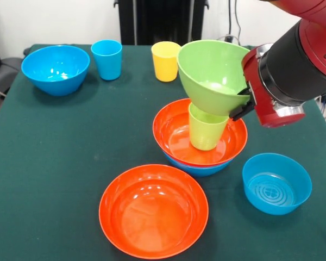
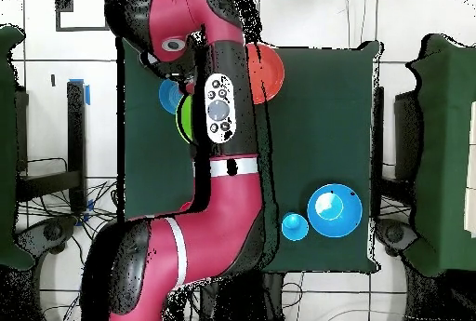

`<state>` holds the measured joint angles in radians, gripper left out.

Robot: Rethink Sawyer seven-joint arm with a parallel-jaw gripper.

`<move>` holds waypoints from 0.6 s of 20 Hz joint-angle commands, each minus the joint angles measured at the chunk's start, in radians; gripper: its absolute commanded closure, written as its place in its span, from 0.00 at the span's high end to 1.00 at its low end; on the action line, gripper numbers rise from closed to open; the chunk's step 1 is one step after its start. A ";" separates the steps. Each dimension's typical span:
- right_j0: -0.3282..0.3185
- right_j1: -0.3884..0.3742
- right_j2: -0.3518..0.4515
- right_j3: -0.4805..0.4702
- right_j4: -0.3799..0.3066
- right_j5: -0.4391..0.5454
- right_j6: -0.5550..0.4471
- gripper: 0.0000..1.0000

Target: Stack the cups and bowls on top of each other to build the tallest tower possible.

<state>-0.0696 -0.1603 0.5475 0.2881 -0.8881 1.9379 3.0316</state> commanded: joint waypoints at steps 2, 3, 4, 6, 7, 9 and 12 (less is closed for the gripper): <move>0.017 0.035 -0.062 0.103 0.034 -0.064 0.249 0.00; 0.018 0.037 -0.068 0.102 0.038 -0.065 0.241 0.00; 0.019 0.038 -0.073 0.101 0.039 -0.064 0.232 0.00; 0.022 0.040 -0.087 0.097 0.043 -0.061 0.213 0.00; 0.022 0.039 -0.096 0.100 0.047 -0.064 0.209 0.00; 0.022 0.040 -0.104 0.100 0.060 -0.067 0.206 0.00; 0.023 0.044 -0.115 0.100 0.073 -0.068 0.191 0.00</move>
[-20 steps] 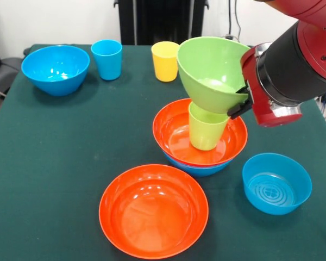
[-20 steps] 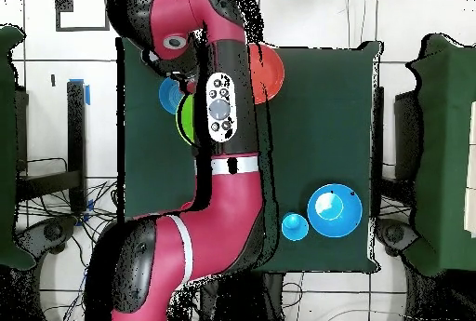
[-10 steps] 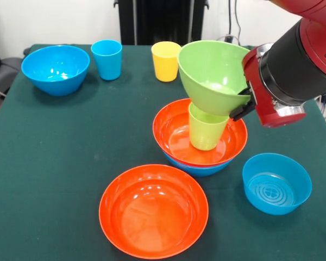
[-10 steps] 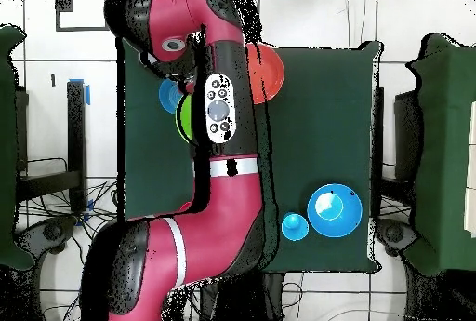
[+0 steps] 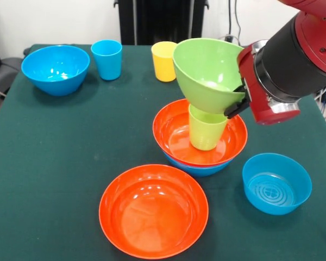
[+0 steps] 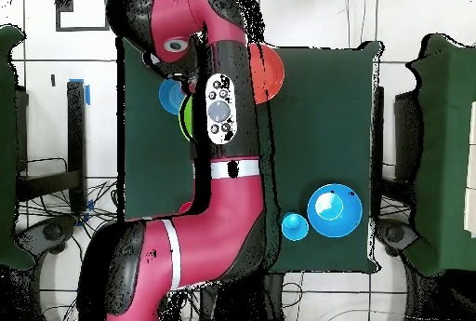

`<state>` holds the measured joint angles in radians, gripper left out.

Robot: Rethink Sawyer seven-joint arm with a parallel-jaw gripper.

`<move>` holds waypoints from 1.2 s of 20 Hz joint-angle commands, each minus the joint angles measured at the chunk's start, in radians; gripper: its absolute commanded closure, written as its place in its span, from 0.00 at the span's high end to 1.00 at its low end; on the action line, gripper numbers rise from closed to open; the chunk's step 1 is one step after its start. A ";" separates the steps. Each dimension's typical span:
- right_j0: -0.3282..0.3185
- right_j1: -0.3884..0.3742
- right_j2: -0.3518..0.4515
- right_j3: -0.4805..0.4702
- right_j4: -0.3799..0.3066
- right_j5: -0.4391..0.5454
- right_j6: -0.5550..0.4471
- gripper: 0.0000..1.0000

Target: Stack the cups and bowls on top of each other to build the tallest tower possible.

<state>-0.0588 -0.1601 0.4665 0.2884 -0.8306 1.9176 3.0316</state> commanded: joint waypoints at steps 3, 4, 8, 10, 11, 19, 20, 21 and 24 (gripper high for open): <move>0.012 0.044 -0.053 0.108 0.035 -0.060 0.190 0.00; 0.013 0.046 -0.056 0.107 0.042 -0.063 0.194 0.00; 0.016 0.051 -0.076 0.114 0.068 -0.085 0.201 0.00; 0.017 0.054 -0.081 0.115 0.079 -0.095 0.205 0.00; 0.017 0.054 -0.087 0.118 0.085 -0.100 0.206 0.00; 0.023 0.070 -0.119 0.125 0.139 -0.146 0.209 0.00; 0.024 0.072 -0.122 0.124 0.146 -0.151 0.207 0.00; 0.023 0.071 -0.128 0.130 0.156 -0.159 0.207 0.00; 0.022 0.074 -0.141 0.135 0.176 -0.181 0.191 0.00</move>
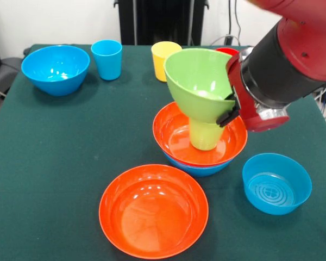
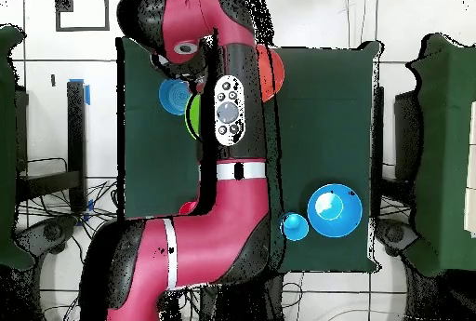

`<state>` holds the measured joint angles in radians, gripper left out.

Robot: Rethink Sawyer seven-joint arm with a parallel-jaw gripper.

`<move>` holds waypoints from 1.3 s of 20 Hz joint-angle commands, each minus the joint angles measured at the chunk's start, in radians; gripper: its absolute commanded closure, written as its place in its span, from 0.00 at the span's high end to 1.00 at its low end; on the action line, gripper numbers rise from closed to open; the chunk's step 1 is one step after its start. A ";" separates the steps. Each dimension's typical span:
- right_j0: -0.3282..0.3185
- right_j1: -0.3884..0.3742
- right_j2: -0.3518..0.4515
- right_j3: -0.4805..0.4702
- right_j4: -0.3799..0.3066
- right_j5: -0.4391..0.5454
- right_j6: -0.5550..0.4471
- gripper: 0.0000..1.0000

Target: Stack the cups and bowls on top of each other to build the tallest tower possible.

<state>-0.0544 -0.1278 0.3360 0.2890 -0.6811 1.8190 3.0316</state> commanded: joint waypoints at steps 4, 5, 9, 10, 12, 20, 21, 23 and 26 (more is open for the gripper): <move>0.015 0.041 -0.034 0.138 0.057 -0.088 0.172 0.00; 0.014 0.045 -0.037 0.133 0.060 -0.086 0.166 0.00; 0.015 0.053 -0.055 0.127 0.082 -0.083 0.155 0.00; 0.017 0.056 -0.060 0.123 0.087 -0.080 0.154 0.00; 0.018 0.061 -0.067 0.119 0.096 -0.080 0.154 0.00; 0.029 0.071 -0.104 0.104 0.122 -0.072 0.154 0.00; 0.028 0.067 -0.111 0.114 0.130 -0.081 0.155 0.00; 0.030 0.069 -0.121 0.115 0.139 -0.084 0.155 0.00; 0.039 0.077 -0.140 0.092 0.136 -0.071 0.145 0.00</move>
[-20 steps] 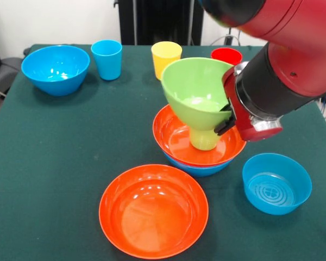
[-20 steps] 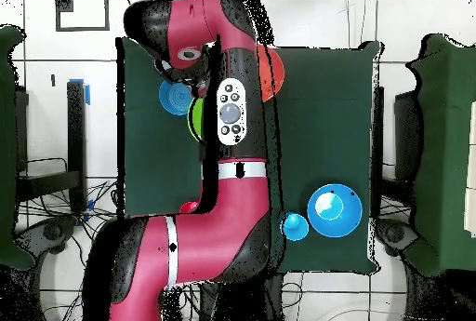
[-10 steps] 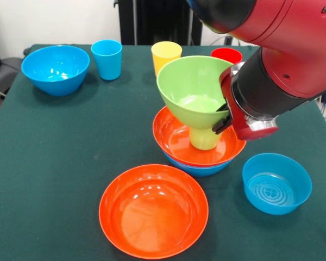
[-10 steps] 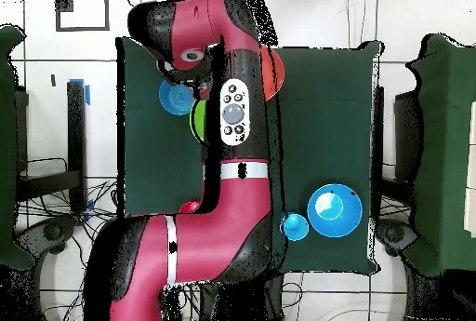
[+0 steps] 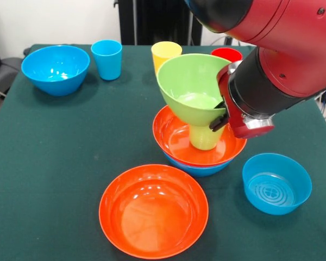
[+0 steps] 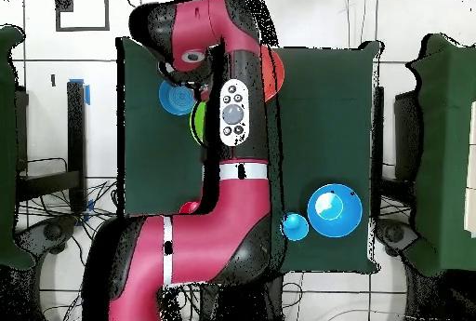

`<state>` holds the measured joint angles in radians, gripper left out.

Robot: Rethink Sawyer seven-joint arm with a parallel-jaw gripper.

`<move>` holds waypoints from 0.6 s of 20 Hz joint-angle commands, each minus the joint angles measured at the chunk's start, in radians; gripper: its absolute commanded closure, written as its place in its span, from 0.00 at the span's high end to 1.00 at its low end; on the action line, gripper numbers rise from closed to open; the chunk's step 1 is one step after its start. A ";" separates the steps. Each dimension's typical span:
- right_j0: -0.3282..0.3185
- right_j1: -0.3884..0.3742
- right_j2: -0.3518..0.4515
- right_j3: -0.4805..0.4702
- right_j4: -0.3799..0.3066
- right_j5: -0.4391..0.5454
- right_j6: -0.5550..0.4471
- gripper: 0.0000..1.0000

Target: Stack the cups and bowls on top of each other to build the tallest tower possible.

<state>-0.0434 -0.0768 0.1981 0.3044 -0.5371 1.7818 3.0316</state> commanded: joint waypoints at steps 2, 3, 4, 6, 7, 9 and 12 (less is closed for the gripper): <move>0.033 0.030 -0.008 0.068 -0.005 -0.040 0.143 0.00; 0.034 0.033 -0.011 0.062 -0.006 -0.038 0.139 0.00; 0.038 0.037 -0.016 0.053 -0.010 -0.036 0.140 0.00; 0.037 0.038 -0.022 0.054 0.001 -0.037 0.142 1.00; 0.035 0.037 -0.020 0.055 0.005 -0.036 0.146 1.00; 0.035 0.040 -0.021 0.049 0.009 -0.032 0.144 1.00; 0.036 0.044 -0.022 0.044 0.021 -0.029 0.148 1.00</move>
<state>-0.0233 -0.0599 0.1448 0.3042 -0.5281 1.7816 3.0316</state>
